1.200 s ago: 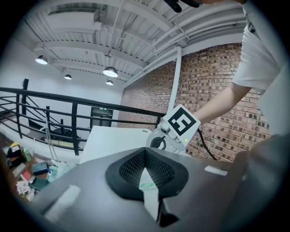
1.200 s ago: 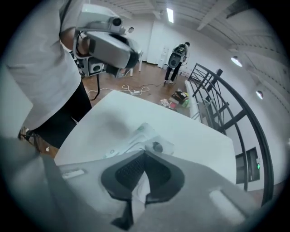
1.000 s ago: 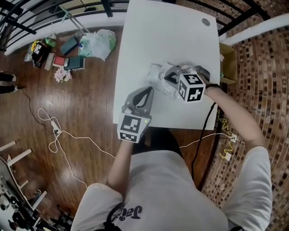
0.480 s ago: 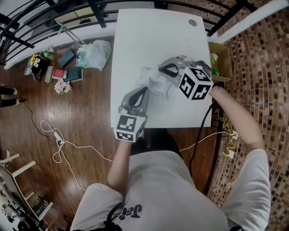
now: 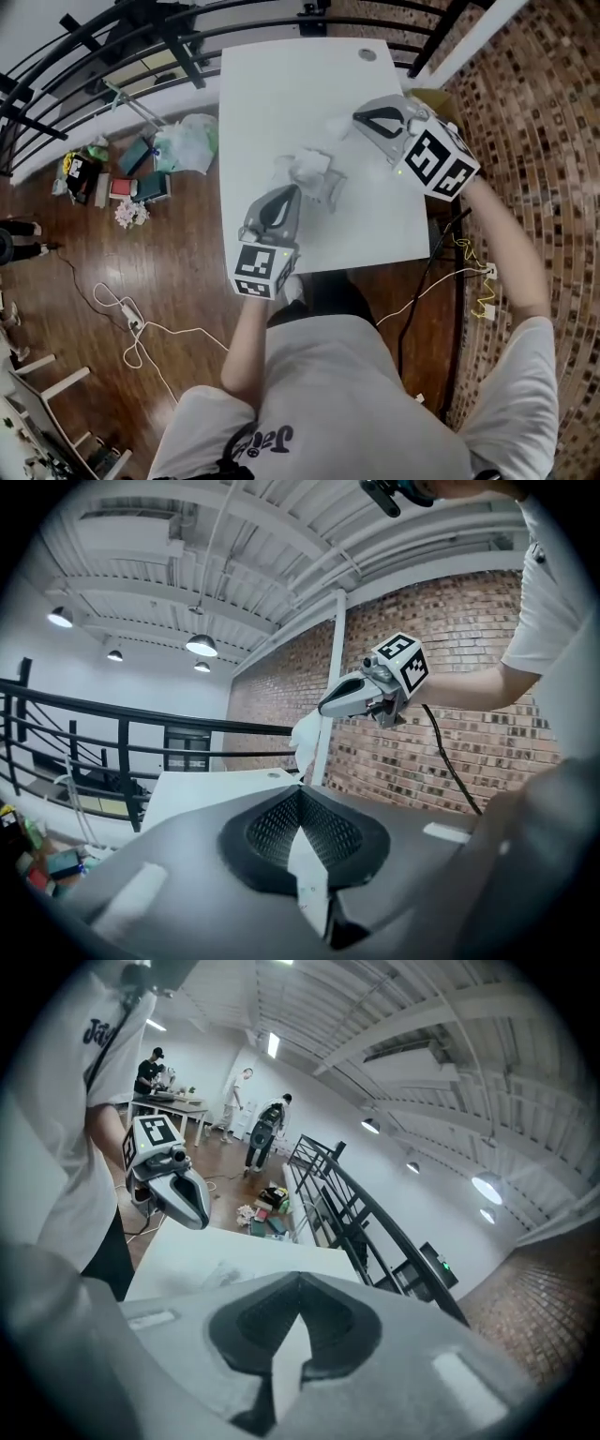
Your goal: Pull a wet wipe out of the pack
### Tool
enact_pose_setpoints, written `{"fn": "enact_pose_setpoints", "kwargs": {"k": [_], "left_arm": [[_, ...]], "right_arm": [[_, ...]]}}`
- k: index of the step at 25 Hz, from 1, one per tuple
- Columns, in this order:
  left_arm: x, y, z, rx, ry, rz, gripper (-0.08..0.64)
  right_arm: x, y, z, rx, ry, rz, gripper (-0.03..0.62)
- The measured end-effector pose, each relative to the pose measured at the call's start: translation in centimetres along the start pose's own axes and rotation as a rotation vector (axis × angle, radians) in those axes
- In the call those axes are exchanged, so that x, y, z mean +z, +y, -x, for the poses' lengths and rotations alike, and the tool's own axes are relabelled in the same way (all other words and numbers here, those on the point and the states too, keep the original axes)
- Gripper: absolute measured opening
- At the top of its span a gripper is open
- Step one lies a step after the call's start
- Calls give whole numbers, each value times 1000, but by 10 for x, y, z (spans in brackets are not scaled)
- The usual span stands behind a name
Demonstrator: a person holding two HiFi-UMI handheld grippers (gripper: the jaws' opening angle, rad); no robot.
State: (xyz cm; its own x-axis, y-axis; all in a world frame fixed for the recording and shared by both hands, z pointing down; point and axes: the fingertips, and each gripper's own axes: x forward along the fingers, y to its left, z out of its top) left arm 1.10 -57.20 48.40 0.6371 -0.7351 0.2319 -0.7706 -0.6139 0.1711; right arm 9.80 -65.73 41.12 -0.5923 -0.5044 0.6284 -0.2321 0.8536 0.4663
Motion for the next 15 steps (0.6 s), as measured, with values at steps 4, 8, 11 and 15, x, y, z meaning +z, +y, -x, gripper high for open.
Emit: {"fn": "enact_pose_setpoints", "kwargs": {"k": [4, 8, 11, 15], "left_arm": [[-2, -23, -14, -64, 20, -13, 15], [-7, -53, -34, -134, 29, -22, 15], [-18, -75, -44, -181, 52, -28, 15], [-38, -96, -51, -217, 82, -42, 15]], "right_arm": [[-56, 5, 15, -37, 93, -70, -8], [-130, 22, 17, -54, 190, -189, -8], [-182, 41, 8, -40, 267, -254, -7], [-237, 69, -12, -27, 336, -359, -6]]}}
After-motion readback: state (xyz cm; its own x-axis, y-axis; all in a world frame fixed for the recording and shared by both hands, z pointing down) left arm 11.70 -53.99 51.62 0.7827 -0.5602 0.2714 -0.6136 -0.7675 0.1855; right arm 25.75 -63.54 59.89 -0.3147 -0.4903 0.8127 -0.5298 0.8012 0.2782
